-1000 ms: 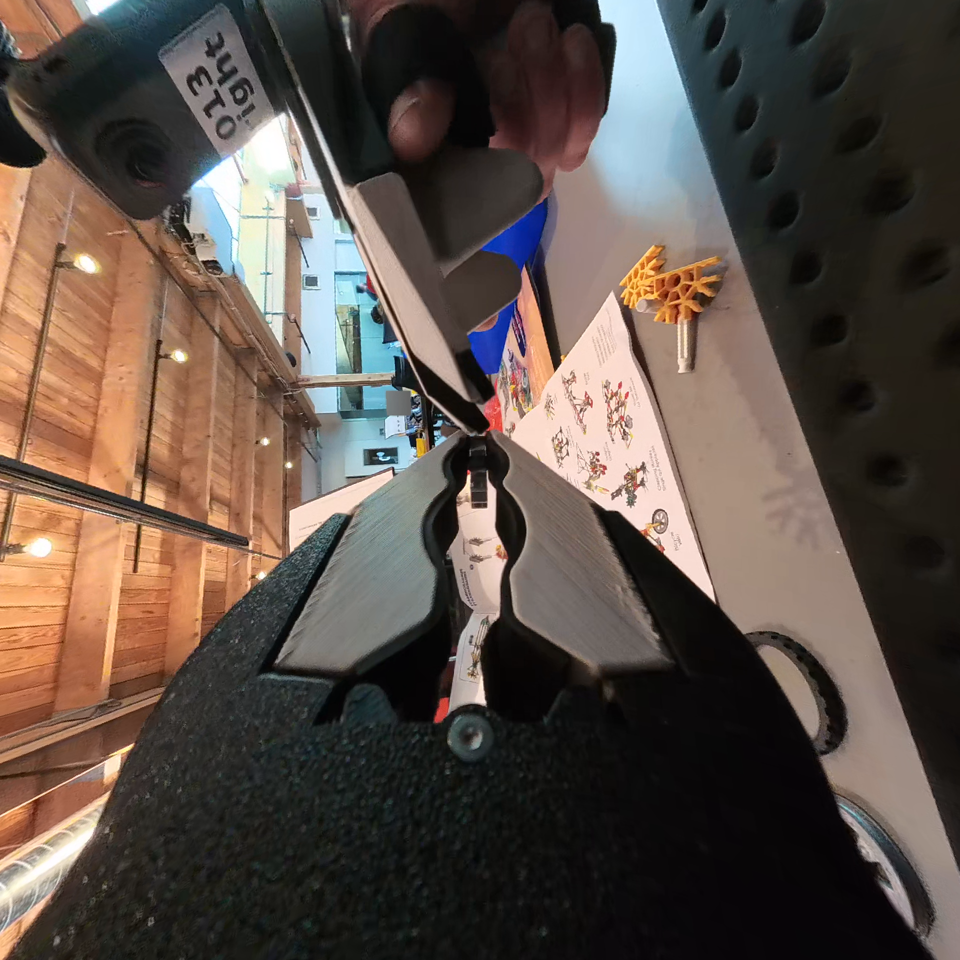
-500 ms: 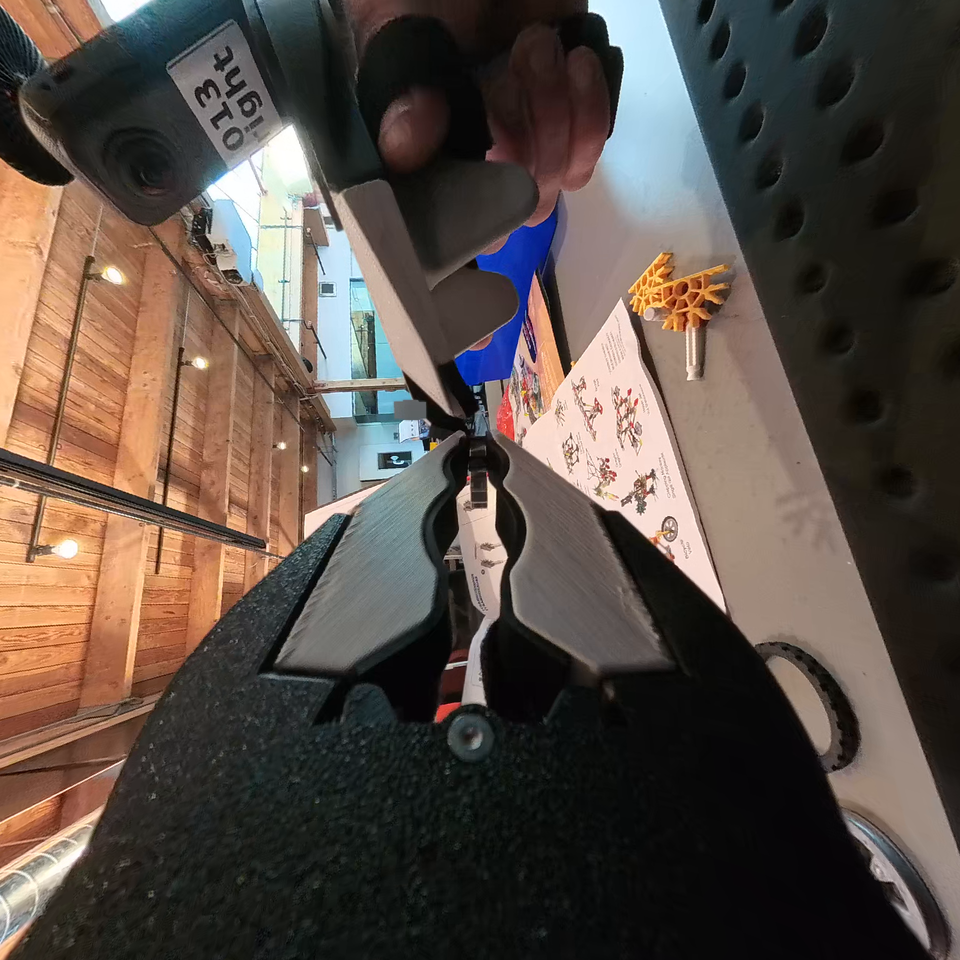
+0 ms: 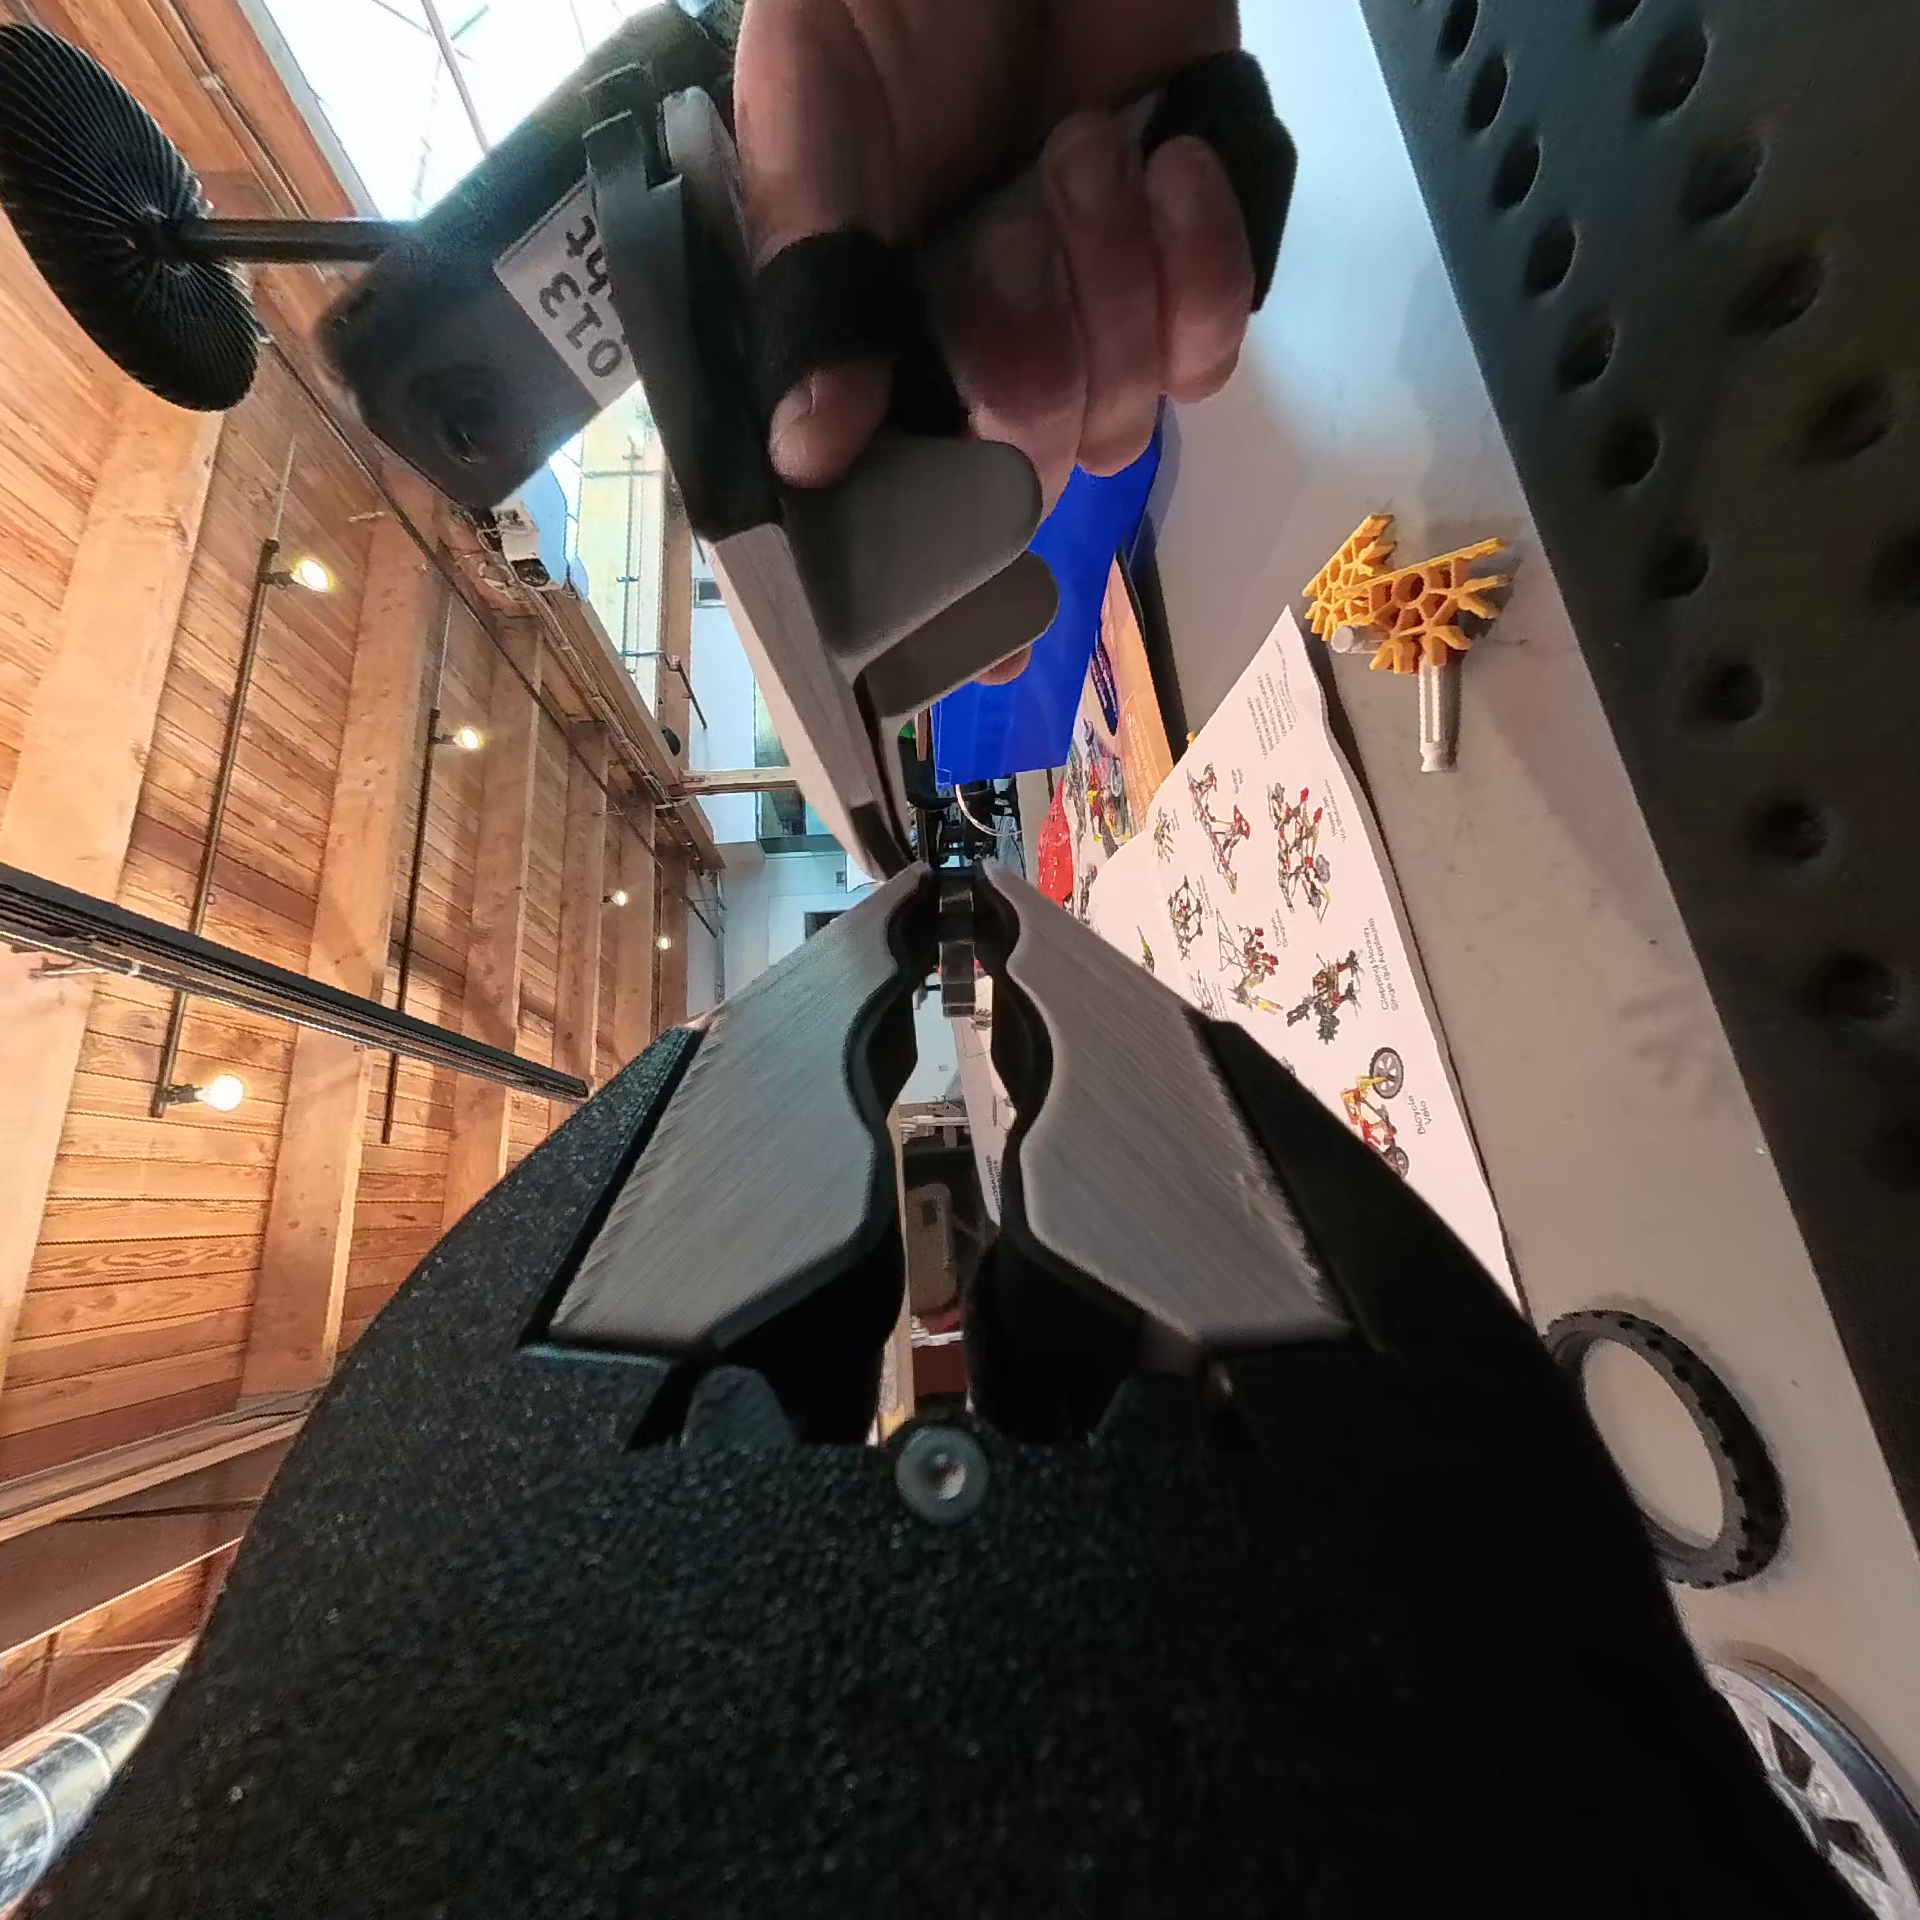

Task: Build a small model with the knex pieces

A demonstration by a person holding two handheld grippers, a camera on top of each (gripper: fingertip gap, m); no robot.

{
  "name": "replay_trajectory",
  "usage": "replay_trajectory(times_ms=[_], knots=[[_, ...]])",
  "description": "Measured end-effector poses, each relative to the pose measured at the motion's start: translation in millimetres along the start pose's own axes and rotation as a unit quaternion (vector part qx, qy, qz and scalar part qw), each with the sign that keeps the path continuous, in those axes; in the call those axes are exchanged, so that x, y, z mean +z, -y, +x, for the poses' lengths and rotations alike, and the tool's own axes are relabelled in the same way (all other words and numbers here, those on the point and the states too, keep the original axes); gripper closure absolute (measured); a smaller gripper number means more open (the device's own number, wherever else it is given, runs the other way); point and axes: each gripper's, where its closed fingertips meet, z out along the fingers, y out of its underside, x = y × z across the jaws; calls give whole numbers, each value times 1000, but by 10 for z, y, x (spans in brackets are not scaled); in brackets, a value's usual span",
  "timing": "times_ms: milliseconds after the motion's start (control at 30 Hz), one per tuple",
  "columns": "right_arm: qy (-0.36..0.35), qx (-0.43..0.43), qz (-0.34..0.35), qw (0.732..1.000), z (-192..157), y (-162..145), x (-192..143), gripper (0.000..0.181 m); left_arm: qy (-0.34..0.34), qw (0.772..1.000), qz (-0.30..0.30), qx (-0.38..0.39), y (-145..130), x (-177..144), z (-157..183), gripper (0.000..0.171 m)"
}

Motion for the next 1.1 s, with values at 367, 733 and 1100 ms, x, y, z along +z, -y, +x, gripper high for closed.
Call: replay_trajectory(times_ms=[367,733,1100], knots=[[-2,34,-17,999,57,-36,-20,181,18,1000,-15,-2,-60,11,-56,166],[2,43,-9,999,24,59,-52,181,24,999,-21,-5,-73,29,-81,166],[-23,16,-26,999,-11,46,-6,181,14,999,-28,14,-66,54,-39,166]])
